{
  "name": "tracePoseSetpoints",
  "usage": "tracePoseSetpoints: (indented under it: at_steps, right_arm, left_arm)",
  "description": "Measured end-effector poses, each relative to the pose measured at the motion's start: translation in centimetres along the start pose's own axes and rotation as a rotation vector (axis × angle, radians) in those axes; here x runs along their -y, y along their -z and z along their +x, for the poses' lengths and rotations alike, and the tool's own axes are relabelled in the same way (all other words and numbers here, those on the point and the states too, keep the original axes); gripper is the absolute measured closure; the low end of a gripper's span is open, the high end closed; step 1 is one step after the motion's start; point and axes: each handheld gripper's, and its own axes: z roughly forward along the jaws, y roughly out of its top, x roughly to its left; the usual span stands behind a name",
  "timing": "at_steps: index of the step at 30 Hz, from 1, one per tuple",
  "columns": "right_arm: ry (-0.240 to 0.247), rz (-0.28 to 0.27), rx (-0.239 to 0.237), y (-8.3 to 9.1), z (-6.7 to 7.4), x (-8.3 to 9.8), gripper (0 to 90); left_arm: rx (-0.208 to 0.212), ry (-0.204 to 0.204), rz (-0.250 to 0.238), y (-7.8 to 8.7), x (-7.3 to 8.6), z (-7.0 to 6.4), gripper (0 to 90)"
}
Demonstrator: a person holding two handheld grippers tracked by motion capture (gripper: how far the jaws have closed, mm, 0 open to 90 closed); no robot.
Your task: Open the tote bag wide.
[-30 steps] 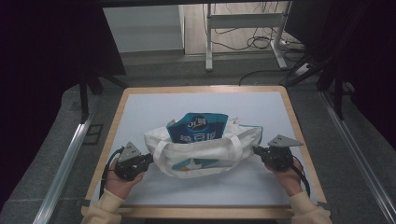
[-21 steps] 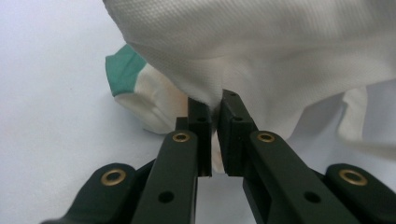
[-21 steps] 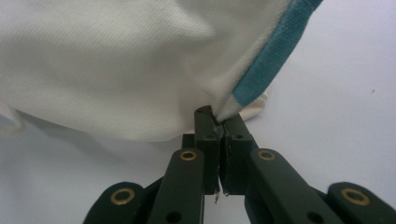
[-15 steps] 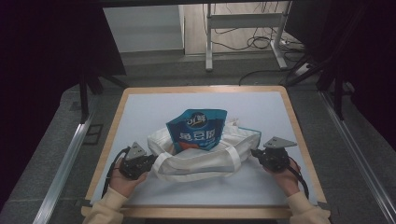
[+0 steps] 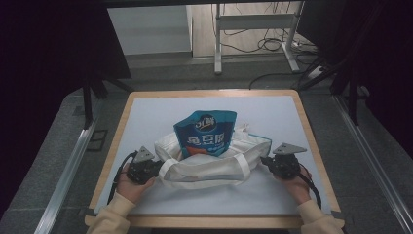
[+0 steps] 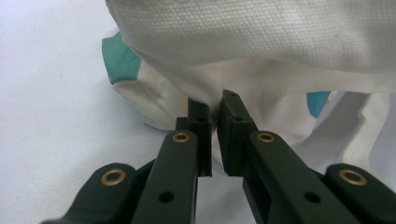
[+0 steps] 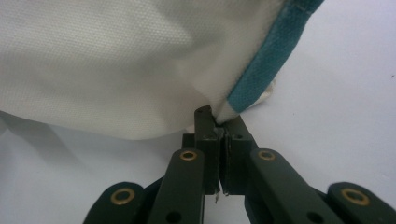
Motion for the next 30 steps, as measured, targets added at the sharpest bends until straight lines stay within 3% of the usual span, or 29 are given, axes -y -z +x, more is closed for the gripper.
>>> tracePoseSetpoints:
  at_steps: [6,9,10,13,16,17,19,25,30]
  right_arm:
    - [-0.005,-0.002,-0.001,-0.1,0.0,0.1,85.9]
    - [-0.013,-0.008,-0.004,0.0,-0.1,0.1,83.6]
    - [-0.019,-0.014,-0.005,0.0,-0.1,0.1,79.2]
    - [-0.041,-0.036,-0.011,0.6,-0.1,0.0,63.0]
    - [-0.057,-0.074,-0.008,1.7,-0.1,-0.1,50.7]
    - [-0.065,-0.094,0.004,2.4,0.0,-0.2,45.5]
    - [-0.082,-0.116,0.019,3.1,0.0,-0.3,42.8]
    - [-0.099,-0.152,0.015,4.8,0.2,-0.5,43.8]
    - [-0.114,-0.212,0.011,7.0,-0.2,-1.7,60.9]
  left_arm:
    - [0.006,0.008,-0.001,-0.2,0.1,0.1,84.1]
    - [0.014,0.029,-0.011,-0.1,0.2,0.3,79.5]
    - [0.019,0.037,-0.009,-0.1,0.3,0.4,79.5]
    - [0.031,0.054,-0.025,0.5,0.5,0.4,67.3]
    - [0.01,0.043,-0.063,1.8,0.7,0.0,52.5]
    - [0.017,0.056,-0.093,2.8,0.7,-0.1,47.0]
    - [0.014,0.059,-0.121,3.8,0.7,-0.2,44.7]
    - [0.026,0.098,-0.19,6.1,0.5,-0.2,46.8]
    - [0.009,0.111,-0.27,8.6,-1.0,0.1,58.4]
